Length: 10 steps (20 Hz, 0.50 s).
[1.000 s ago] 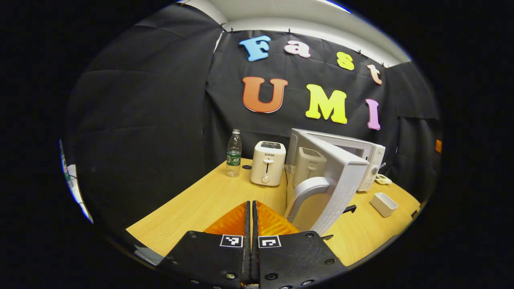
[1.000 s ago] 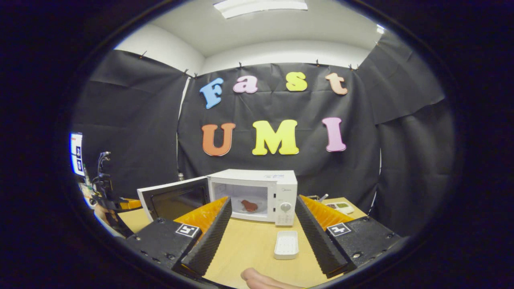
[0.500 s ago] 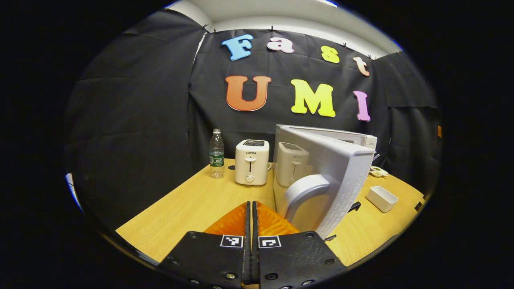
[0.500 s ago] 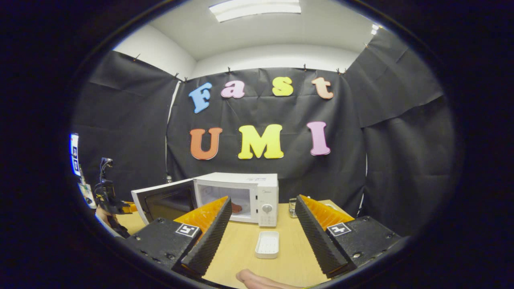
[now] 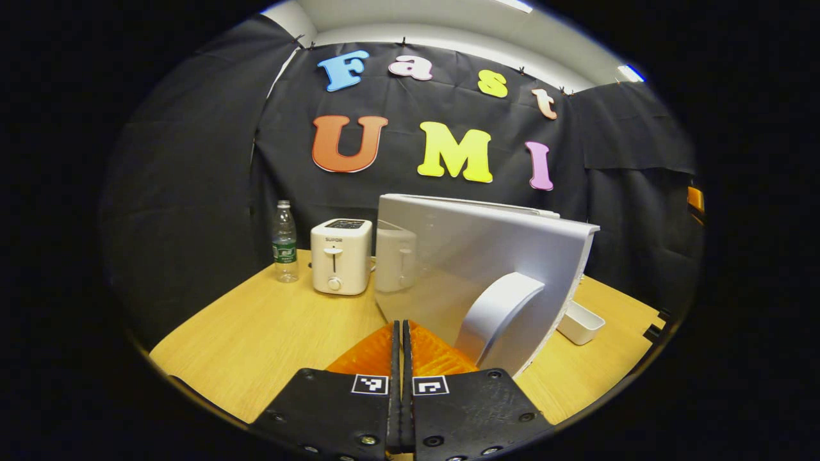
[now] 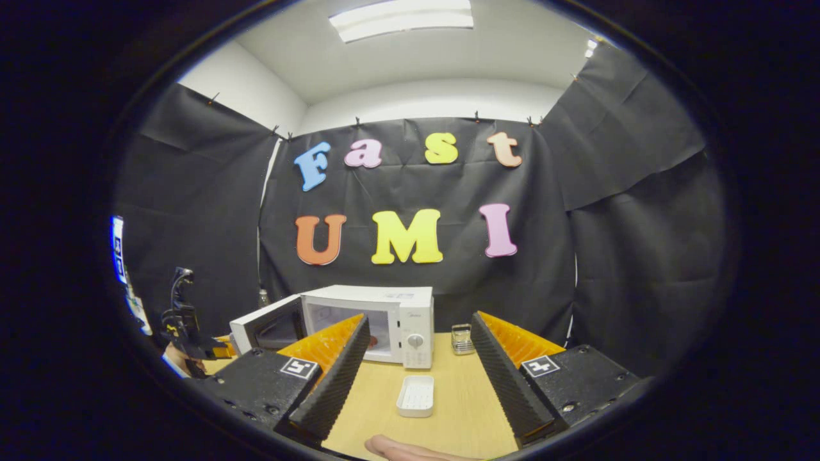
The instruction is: Open the microwave oven with the left hand, put the food in, and close the microwave oven.
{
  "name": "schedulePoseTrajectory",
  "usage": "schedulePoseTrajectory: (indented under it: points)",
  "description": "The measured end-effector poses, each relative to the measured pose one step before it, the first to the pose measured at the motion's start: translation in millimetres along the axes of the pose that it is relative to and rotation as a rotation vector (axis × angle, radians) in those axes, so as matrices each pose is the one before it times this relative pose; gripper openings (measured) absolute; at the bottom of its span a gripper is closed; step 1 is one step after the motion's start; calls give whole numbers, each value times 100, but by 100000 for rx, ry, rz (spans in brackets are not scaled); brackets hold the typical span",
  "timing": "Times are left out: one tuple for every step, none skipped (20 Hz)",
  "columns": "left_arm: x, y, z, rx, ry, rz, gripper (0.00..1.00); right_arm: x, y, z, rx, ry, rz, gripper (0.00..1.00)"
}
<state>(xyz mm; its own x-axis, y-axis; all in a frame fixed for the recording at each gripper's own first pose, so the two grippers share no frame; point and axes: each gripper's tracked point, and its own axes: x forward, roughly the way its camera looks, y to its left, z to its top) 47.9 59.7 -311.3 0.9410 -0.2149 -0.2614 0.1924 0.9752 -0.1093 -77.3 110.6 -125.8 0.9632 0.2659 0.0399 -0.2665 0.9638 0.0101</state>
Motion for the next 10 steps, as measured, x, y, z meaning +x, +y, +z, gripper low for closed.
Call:
schedulePoseTrajectory:
  points:
    - [255,-1035,126,767,-690,-2378,0,73,1,-69,28,495,384,100]
    - [497,-1148,275,1467,-1701,-2896,0,-68,69,-10,339,215,392,90]
    - [537,-1109,210,1063,-1149,-2940,0,-14,-33,23,240,157,78,90]
    - [615,-975,86,-58,-730,-2819,0,31,-75,17,78,-166,-21,90]
    - [704,-999,-45,-622,353,-2693,0,14,-85,21,119,-75,-140,90]
    - [749,-998,-25,-357,345,-2331,0,69,-41,35,88,-41,29,90]
    - [710,-901,41,310,-114,-1777,0,97,-39,-17,37,117,-66,90]
    - [700,-674,167,612,-251,-1238,0,-65,-62,-93,103,63,-127,90]
    - [825,-729,170,801,-118,-1147,0,-12,-89,-5,107,102,-17,90]
    - [906,-559,241,713,-348,-924,0,-113,-169,-96,71,170,-136,100]
